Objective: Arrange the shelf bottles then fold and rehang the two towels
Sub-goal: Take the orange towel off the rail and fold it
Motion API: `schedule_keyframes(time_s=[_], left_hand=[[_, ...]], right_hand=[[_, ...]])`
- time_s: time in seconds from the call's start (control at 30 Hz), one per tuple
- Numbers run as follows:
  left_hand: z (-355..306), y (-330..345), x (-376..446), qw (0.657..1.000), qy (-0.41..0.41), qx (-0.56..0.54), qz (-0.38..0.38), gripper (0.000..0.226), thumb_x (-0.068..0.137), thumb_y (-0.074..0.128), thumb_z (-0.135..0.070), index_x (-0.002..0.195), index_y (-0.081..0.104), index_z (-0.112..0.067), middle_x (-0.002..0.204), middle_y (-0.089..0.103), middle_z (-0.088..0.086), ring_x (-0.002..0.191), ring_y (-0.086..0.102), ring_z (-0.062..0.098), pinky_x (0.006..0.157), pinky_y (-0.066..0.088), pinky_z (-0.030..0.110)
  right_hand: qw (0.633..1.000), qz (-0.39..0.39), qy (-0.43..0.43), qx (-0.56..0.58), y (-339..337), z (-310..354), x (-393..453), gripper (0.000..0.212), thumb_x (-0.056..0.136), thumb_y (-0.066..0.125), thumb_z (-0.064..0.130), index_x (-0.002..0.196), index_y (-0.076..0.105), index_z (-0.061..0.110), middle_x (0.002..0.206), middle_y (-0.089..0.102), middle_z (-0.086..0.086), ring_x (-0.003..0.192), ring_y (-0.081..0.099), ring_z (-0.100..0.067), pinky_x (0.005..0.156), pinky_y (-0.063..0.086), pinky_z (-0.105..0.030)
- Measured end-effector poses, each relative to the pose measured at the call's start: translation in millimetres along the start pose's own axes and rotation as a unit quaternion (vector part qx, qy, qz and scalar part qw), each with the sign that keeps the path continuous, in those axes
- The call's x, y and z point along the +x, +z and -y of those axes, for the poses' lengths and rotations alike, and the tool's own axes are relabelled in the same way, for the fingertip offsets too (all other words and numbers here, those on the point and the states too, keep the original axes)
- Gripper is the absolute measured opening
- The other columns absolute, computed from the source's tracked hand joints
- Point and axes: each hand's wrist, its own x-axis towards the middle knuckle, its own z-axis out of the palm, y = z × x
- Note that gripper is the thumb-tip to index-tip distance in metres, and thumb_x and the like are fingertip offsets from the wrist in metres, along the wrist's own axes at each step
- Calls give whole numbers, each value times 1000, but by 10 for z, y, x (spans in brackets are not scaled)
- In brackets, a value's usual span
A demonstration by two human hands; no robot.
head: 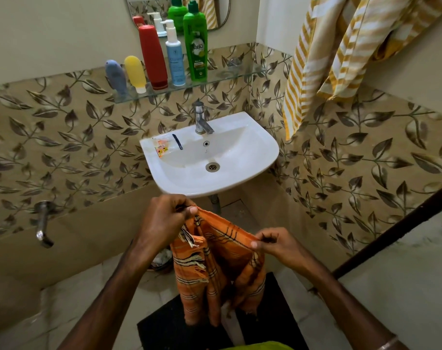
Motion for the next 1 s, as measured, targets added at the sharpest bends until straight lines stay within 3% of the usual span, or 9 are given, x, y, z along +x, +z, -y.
schedule_keyframes(time_s=[0.07,0.2,0.27,0.33,0.43,0.53,0.63,0.8,1.0], left_hand=[[36,-32,8,1000,-8,7,-6,9,90,70,-17,83,75,-17,72,75,-2,72,71,11,67,57,32],[121,-12,47,998,-7,44,-39,11,91,71,-20,81,74,-23,74,74,-4,73,70,12,65,54,29],[103,40,59,998,-5,55,-43,10,91,71,-20,99,75,-22,92,77,0,86,71,14,68,52,27],[77,118,76,997,8,71,-20,41,90,71,-19,130,64,-21,107,74,5,99,68,18,78,51,27],[14,263,45,995,70,65,39,65,88,74,-20,144,45,-36,89,71,-3,84,68,12,78,56,30],[-36,405,-23,986,106,29,126,60,90,71,-17,141,49,-41,92,73,-8,81,68,3,78,59,29],[-105,462,-39,976,101,13,193,26,92,67,-22,117,71,-29,106,75,-7,97,69,4,85,60,37],[-188,453,-5,984,73,42,155,6,89,71,-25,89,75,-21,84,73,-7,82,68,6,78,60,42],[-245,366,-50,987,76,22,142,7,90,70,-23,86,75,-22,80,74,-6,77,71,6,74,61,41]], right_hand=[[1000,-22,-7,10,1,19,32,28,84,78,40,85,76,13,97,71,-16,93,69,-32,80,59,-37],[998,-46,-9,52,57,121,69,20,90,72,31,87,75,11,88,75,-11,81,71,-20,67,56,-30],[996,-61,-21,65,67,194,71,17,91,70,22,88,75,6,86,75,-7,78,72,-16,67,56,-26],[995,-66,-28,75,75,266,74,13,93,68,15,87,75,6,85,75,-7,77,71,-16,67,57,-26],[997,-43,-49,51,102,406,98,11,94,69,16,86,76,13,86,76,-3,80,72,-14,69,56,-24],[998,-5,-68,-12,180,466,137,11,93,70,24,88,77,17,89,77,-2,86,72,-16,77,56,-31],[997,3,-76,-26,208,500,127,12,94,69,26,93,78,18,91,76,-2,89,71,-16,79,55,-35],[997,-1,-81,-3,130,537,73,15,89,76,29,91,76,14,89,74,-7,82,68,-17,75,52,-34],[999,11,-52,1,41,415,20,20,85,80,32,87,77,12,88,75,-11,78,70,-17,71,54,-33]])
